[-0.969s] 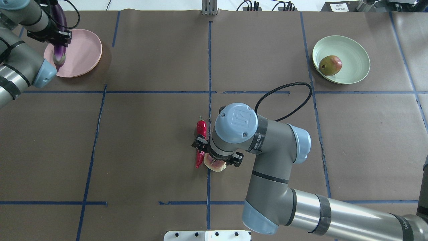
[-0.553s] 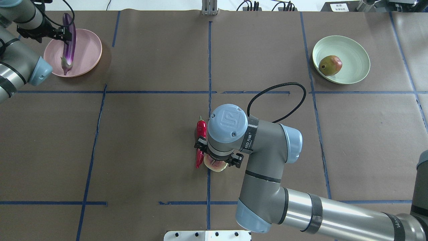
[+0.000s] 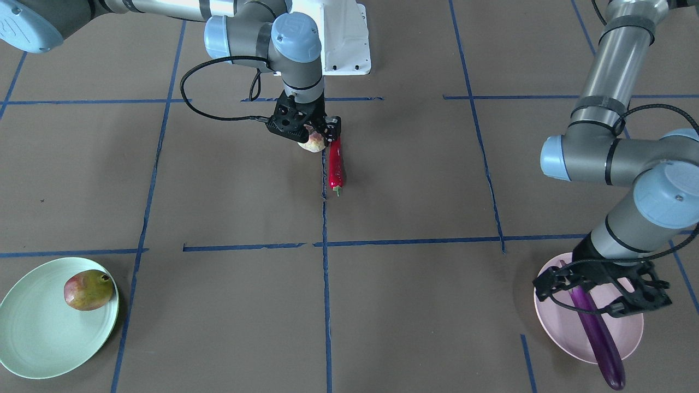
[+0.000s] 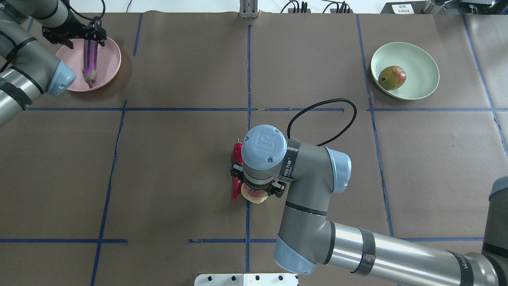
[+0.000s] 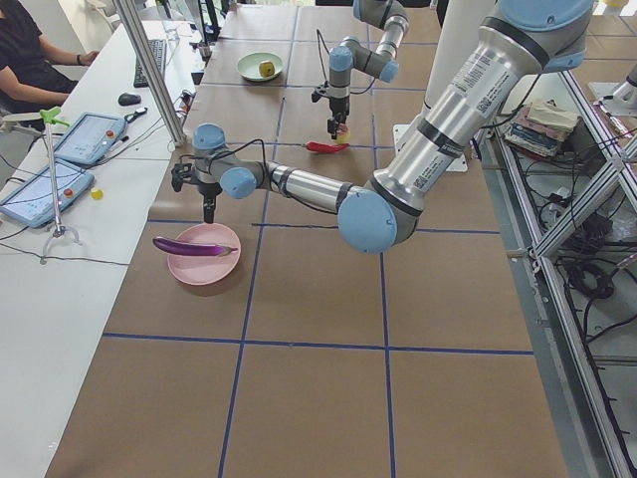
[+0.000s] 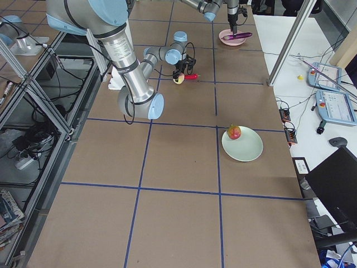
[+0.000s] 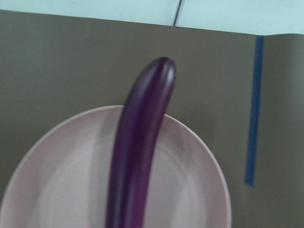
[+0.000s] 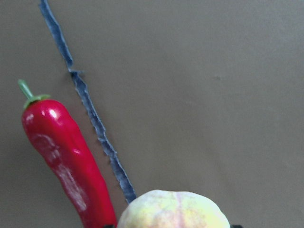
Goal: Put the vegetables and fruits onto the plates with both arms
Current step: 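Lower the eggplant onto the pink plate while the right lifts the peach, then carry the peach to the green plate while the left grasps the chili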
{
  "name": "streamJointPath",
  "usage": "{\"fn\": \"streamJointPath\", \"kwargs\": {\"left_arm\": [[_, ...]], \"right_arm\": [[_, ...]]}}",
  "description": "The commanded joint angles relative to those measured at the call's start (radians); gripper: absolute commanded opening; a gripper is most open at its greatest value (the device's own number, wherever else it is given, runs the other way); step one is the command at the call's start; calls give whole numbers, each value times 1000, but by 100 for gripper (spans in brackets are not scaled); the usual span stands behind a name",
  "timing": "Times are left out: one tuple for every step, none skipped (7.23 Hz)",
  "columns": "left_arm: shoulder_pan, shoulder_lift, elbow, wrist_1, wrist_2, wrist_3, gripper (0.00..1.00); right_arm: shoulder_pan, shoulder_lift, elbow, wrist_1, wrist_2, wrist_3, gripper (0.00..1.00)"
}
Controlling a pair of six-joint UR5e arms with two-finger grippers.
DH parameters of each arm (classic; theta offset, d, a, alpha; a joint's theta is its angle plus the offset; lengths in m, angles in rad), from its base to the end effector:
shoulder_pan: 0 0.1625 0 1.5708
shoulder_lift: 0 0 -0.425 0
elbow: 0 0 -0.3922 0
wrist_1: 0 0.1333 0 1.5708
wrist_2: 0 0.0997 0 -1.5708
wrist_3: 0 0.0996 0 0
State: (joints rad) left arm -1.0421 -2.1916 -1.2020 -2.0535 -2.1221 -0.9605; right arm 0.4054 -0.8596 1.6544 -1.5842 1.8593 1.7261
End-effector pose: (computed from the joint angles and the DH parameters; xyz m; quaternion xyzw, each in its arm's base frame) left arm 0.3122 -0.6953 0.4065 0.0820 0.4210 -0.0969 0.8981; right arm -0.5928 -0.3686 0.2021 -0.0849 -0.3905 0.2006 0.8945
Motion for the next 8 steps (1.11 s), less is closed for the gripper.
{"fn": "streamJointPath", "kwargs": {"left_arm": [[149, 30, -195, 1, -35, -201, 100], [231, 18, -223, 3, -23, -295, 100], [291, 6, -266, 3, 2, -382, 100], [353, -13, -280, 4, 25, -386, 100], [410, -37, -280, 6, 86, -388, 100], [451, -72, -283, 53, 135, -385, 100], [493, -110, -283, 134, 166, -377, 100], [548, -129, -280, 169, 248, -371, 100]], "right_arm": [[114, -29, 80, -32, 18, -136, 2], [219, -29, 71, -30, 27, -222, 1], [337, -36, 32, -28, 81, -352, 2], [430, -36, -40, -20, 108, -484, 2], [516, -36, -112, -19, 119, -623, 2], [602, -35, -184, -19, 147, -769, 2], [659, -36, -241, -17, 165, -869, 2], [711, -38, -293, -17, 170, -978, 1]]}}
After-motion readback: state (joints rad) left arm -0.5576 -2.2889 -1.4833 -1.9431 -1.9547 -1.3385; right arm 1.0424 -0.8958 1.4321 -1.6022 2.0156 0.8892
